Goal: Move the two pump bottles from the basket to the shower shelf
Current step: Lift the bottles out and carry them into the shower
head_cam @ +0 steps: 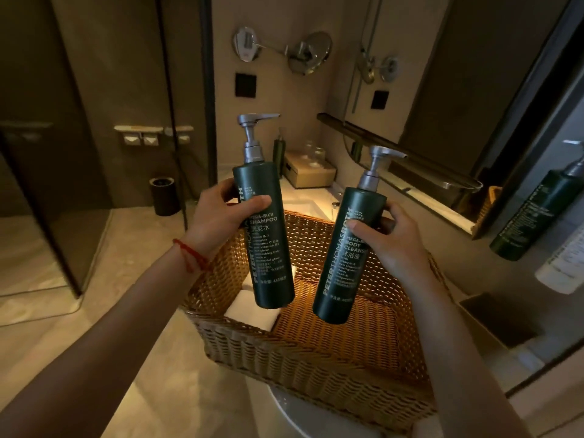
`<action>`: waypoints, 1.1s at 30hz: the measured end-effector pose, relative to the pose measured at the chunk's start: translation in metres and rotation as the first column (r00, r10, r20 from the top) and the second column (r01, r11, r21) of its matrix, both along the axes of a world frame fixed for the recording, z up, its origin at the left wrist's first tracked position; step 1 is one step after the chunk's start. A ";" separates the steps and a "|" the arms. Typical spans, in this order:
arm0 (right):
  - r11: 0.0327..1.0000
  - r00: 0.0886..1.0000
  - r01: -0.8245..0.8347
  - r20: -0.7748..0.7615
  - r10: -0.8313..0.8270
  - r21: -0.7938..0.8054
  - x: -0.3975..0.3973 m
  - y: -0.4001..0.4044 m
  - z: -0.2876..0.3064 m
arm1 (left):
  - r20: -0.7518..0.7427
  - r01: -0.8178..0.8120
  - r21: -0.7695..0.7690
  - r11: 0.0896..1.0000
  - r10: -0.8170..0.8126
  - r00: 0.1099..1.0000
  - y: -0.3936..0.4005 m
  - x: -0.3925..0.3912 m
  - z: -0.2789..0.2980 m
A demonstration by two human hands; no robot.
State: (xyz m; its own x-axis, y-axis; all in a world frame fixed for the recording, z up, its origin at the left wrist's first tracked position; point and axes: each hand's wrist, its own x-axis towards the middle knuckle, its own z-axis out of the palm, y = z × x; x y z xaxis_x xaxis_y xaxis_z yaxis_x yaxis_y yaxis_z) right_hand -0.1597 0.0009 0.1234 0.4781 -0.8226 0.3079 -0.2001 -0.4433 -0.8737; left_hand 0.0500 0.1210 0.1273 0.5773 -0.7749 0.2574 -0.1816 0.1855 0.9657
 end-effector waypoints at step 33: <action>0.586 0.591 -0.807 0.108 0.799 0.075 0.428 0.415 -0.020 | 0.001 -0.687 0.019 0.727 0.687 0.727 0.515 0.262 -0.036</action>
State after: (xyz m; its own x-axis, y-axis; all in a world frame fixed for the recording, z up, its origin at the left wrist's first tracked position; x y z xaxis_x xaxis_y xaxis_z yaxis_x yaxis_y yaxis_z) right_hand 0.2686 0.4163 0.1035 0.9450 -0.1404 0.2953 0.2425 -0.3050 -0.9210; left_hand 0.3118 0.6357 0.0911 0.9549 -0.1703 0.2433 -0.2475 -0.0035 0.9689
